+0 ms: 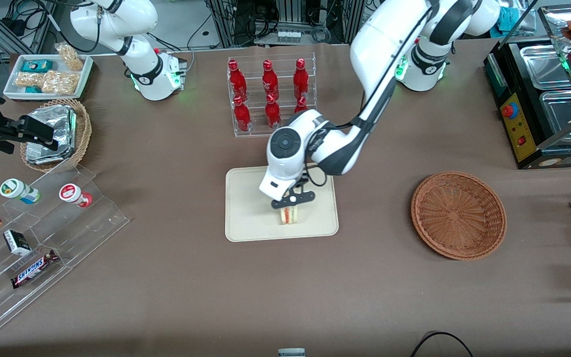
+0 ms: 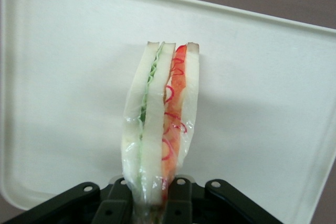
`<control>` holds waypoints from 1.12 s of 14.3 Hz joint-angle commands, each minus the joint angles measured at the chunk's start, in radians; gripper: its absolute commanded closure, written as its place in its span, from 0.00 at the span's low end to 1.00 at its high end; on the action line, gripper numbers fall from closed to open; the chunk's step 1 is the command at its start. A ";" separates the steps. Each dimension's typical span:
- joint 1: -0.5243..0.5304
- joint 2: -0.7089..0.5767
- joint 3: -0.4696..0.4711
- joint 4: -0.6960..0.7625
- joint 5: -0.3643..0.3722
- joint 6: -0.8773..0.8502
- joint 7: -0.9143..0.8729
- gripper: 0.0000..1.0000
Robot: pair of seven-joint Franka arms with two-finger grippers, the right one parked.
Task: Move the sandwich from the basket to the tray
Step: 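Carry the sandwich with the left gripper over the white tray, then lower the sandwich onto the tray and open the left gripper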
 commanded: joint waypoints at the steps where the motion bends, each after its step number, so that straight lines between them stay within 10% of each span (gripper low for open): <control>1: -0.030 0.047 0.014 0.054 0.006 0.026 -0.051 0.95; 4: -0.032 0.057 0.003 0.048 0.006 0.033 -0.052 0.90; 5: -0.032 0.057 0.000 0.046 0.006 0.033 -0.053 0.67; 6: -0.032 0.056 0.000 0.046 0.006 0.033 -0.059 0.01; 16: 0.003 -0.197 0.028 0.002 0.038 -0.224 -0.004 0.00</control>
